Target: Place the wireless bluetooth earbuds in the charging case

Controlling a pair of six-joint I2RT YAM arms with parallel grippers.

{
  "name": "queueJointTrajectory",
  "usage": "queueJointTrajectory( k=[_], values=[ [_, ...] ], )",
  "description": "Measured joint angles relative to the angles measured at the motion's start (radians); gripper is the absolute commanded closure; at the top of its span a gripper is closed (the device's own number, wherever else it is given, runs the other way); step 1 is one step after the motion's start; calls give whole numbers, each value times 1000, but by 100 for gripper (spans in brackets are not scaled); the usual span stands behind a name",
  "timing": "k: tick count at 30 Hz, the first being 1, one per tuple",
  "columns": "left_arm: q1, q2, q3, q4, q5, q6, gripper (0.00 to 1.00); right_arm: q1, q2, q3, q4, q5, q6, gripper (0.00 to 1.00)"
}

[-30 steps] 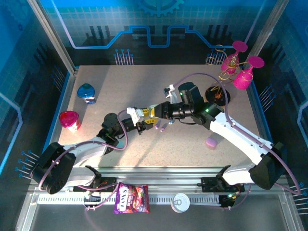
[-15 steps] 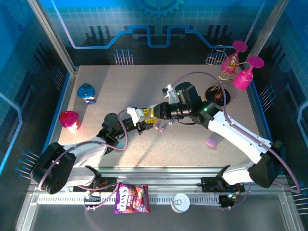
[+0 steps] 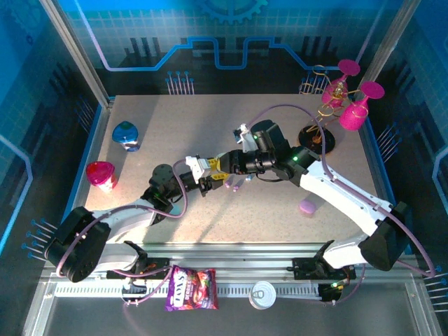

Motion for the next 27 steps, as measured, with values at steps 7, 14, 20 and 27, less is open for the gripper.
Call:
queueJointTrajectory(
  k=[7, 14, 20, 27],
  values=[
    [0, 0, 0, 19, 0, 0, 83, 1, -35, 5, -32, 26, -32, 49],
    [0, 0, 0, 38, 3, 3, 83, 1, -121, 5, -37, 45, -89, 32],
    [0, -7, 0, -10, 48, 29, 83, -11, -156, 28, -45, 122, -129, 16],
    [0, -53, 0, -55, 97, 47, 83, -68, -68, 105, -111, 184, -137, 16]
  ],
)
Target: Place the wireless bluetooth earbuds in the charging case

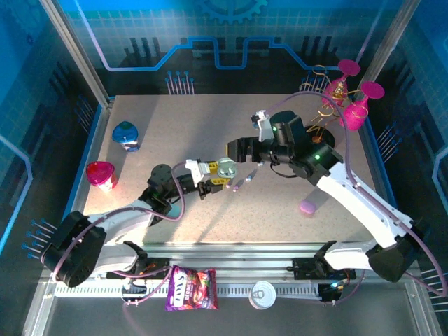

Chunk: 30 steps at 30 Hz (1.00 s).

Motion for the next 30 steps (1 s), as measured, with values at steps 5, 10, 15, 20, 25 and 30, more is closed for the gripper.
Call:
queueJointTrajectory(
  k=[5, 10, 15, 20, 25, 30],
  values=[
    [0, -27, 0, -5, 19, 0, 83, -2, 47, 19, -66, 22, -46, 16],
    [0, -37, 0, -4, 9, -4, 83, -2, 34, 5, -94, 11, -87, 16],
    [0, -35, 5, 6, -10, -27, 83, -5, -28, -72, -93, -19, -91, 17],
    [0, -18, 34, 34, -11, -46, 83, -78, -124, -208, 27, -159, 36, 19],
    [-1, -13, 41, 63, -10, -67, 83, -150, -196, -411, 285, -343, 286, 21],
    [-1, 5, 42, 98, -14, -95, 83, -158, -195, -542, 557, -461, 510, 23]
  ],
)
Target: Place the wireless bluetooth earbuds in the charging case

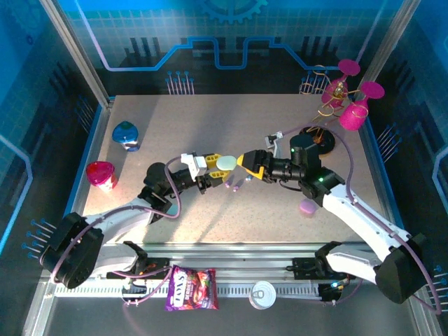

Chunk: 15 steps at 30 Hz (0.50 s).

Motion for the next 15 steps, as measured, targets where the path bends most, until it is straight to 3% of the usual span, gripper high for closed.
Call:
queueJointTrajectory(
  k=[6, 15],
  values=[
    [-5, 18, 7, 32, 0, -19, 83, 15, 35, -65, 232, -86, 154, 31],
    [-10, 19, 8, 47, 0, -38, 83, 37, 75, -69, 392, -132, 242, 63]
  ],
)
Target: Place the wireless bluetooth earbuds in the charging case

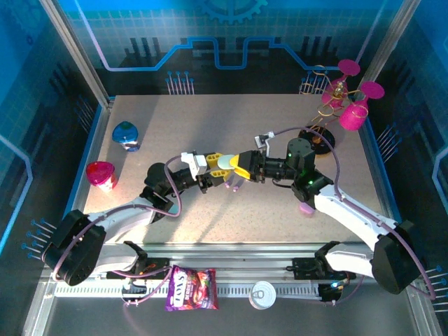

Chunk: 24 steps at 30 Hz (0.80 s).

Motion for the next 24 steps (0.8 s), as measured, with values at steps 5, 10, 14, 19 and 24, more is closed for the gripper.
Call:
queueJointTrajectory(
  k=[5, 10, 14, 19, 24],
  values=[
    [0, 0, 0, 6, -5, -2, 80, -1, 5, -1, 32, -8, 19, 79],
    [0, 0, 0, 9, -12, 3, 48, -3, 8, -1, 36, -8, 19, 79],
    [-6, 0, 0, 7, -16, 14, 11, -10, 17, -1, 5, -5, -21, 80],
    [-9, -19, -34, -44, -64, 42, 1, -63, 65, 8, -119, 79, -141, 81],
    [-9, -98, -77, -203, -168, 59, 1, -75, 200, 109, -293, 215, -291, 81]
  ],
)
